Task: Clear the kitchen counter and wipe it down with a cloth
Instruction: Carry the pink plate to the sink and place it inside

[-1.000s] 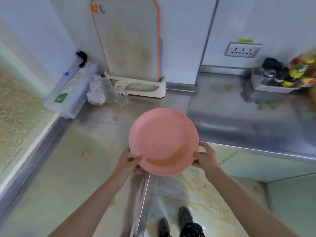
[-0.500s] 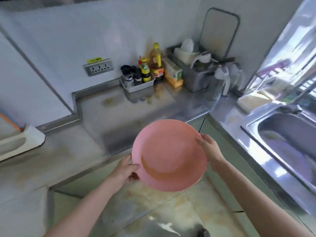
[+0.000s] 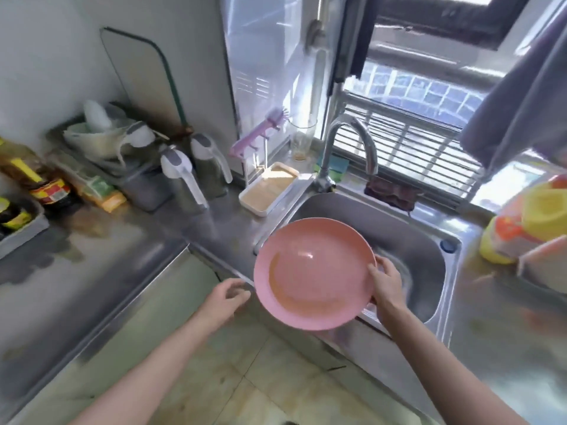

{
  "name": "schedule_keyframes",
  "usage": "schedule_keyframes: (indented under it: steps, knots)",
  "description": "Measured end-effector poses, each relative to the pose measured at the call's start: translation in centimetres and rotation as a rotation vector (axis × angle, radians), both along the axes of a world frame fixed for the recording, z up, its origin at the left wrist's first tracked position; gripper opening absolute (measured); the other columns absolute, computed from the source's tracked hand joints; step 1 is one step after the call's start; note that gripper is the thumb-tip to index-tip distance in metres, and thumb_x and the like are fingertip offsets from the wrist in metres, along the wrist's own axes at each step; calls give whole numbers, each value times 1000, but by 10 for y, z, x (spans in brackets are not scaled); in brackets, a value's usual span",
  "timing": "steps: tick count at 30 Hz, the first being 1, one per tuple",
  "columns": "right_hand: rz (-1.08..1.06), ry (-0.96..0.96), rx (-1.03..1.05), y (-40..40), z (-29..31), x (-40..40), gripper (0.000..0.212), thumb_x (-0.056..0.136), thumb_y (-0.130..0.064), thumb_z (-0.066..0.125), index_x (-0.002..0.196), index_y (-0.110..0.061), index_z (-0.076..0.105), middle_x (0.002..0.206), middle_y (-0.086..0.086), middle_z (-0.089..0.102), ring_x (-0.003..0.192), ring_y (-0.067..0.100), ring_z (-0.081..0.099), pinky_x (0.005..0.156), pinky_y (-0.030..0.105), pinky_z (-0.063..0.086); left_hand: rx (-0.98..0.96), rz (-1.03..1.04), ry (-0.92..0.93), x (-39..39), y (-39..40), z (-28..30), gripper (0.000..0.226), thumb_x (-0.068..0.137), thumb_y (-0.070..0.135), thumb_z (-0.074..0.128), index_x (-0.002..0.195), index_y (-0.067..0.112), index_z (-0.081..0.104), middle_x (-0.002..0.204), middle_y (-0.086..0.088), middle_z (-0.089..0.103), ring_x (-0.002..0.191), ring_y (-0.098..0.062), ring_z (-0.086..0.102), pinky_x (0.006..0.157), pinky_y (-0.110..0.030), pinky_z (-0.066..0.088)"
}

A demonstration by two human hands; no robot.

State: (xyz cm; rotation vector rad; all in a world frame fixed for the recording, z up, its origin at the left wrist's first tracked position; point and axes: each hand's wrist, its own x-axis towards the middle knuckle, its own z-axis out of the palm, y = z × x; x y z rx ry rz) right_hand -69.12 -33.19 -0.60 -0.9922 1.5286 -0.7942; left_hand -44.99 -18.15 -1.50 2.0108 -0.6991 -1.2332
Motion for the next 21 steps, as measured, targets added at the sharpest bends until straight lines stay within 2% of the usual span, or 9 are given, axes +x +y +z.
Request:
schedule_keyframes:
  steps: [2,4,5,8,10,12,15,18,21]
  knots:
    - [-95,2,21,-20,-11,-19,22,90,-7,43,109,-13,54,101,8,57,76,23,53,56,30,44,-8,-130,-105,-6,-40,-7,36,85,8,60,120,3,52,112,-10,56,100,-19,52,78,-27,44]
    - [-200,-1,35,-35,-21,-36,29,89,-5,41,114,-15,52,102,8,54,73,21,51,54,28,42,-5,-285,-188,-8,-78,-18,41,83,17,62,121,5,53,123,-12,55,111,-21,52,97,-30,40]
    - [-256,7,36,-42,-27,-43,31,89,-5,41,116,-15,53,104,8,54,75,21,51,54,26,43,11,-355,-231,-9,-96,-23,45,81,21,62,123,8,52,128,-13,53,116,-23,51,102,-31,38]
    - [-383,49,26,-60,-51,-57,33,88,-4,43,118,-13,53,107,8,55,83,23,52,53,26,42,26,-474,-364,-12,-139,-36,53,83,19,61,132,12,43,141,-10,38,124,-26,45,106,-35,36]
    - [-463,65,41,-70,-69,-62,33,87,-6,47,117,-17,53,114,9,59,94,26,56,67,34,51,44,-537,-475,-12,-163,-45,65,84,26,60,139,12,30,150,-10,22,134,-26,34,109,-41,32]
    - [-499,87,87,-77,-89,-62,33,86,-9,49,116,-22,53,118,9,60,102,29,58,85,47,53,100,-653,-616,-8,-182,-55,76,85,36,58,144,12,16,156,-9,8,142,-24,19,112,-42,24]
    - [-563,78,161,-84,-119,-57,34,83,-9,49,111,-27,52,114,8,61,103,30,58,90,55,50,230,-836,-716,-2,-199,-69,93,83,49,54,145,5,1,156,-14,-4,144,-25,5,114,-42,17]
    - [-614,96,200,-91,-138,-48,33,85,-9,47,115,-22,51,110,4,59,102,30,57,91,53,49,335,-952,-757,-2,-204,-80,103,80,57,54,144,2,-5,155,-16,-12,144,-27,-5,115,-42,8]
    - [-635,113,233,-96,-153,-42,34,88,-4,45,121,-11,50,105,4,56,99,26,55,95,48,46,326,-954,-817,-4,-202,-86,102,79,60,51,144,3,-3,154,-17,-13,144,-27,-7,116,-42,7]
